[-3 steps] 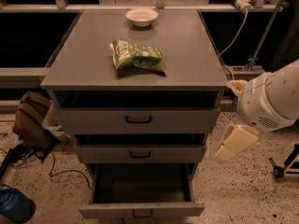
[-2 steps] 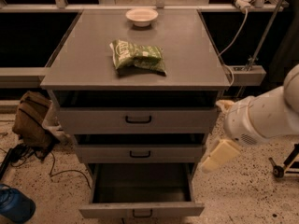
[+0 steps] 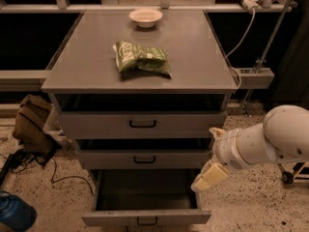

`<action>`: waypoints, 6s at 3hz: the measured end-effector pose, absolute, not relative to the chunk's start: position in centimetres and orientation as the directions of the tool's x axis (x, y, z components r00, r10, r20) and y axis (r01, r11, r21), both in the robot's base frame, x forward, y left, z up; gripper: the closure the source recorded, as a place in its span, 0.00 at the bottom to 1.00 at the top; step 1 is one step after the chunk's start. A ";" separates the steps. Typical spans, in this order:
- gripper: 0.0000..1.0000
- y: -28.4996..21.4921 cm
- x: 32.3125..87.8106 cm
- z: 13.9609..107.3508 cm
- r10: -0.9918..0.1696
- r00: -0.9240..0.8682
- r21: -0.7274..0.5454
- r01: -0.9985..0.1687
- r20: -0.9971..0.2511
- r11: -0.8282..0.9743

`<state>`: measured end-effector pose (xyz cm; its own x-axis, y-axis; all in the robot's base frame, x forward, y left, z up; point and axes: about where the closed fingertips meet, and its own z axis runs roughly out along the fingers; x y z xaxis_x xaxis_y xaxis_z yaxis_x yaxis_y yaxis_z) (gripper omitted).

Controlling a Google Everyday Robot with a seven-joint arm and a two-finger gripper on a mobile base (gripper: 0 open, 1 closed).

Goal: Close bottom drawer

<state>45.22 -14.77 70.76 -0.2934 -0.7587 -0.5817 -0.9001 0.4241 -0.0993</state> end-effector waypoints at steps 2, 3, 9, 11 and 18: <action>0.00 -14.3 45.0 69.7 -0.741 -0.303 -0.085 -0.896 -0.599 0.436; 0.00 -10.6 43.5 62.9 -0.671 -0.366 0.015 -0.884 -0.645 0.468; 0.00 -6.9 40.1 38.6 -0.444 -0.586 0.330 -0.782 -0.678 0.528; 0.00 -7.3 40.4 35.9 -0.395 -0.602 0.351 -0.762 -0.694 0.544; 0.00 -10.9 37.5 17.7 -0.005 -0.680 0.487 -0.530 -0.733 0.694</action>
Offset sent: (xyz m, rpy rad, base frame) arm -0.0174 0.0387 -0.1095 0.2458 0.0417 -0.1102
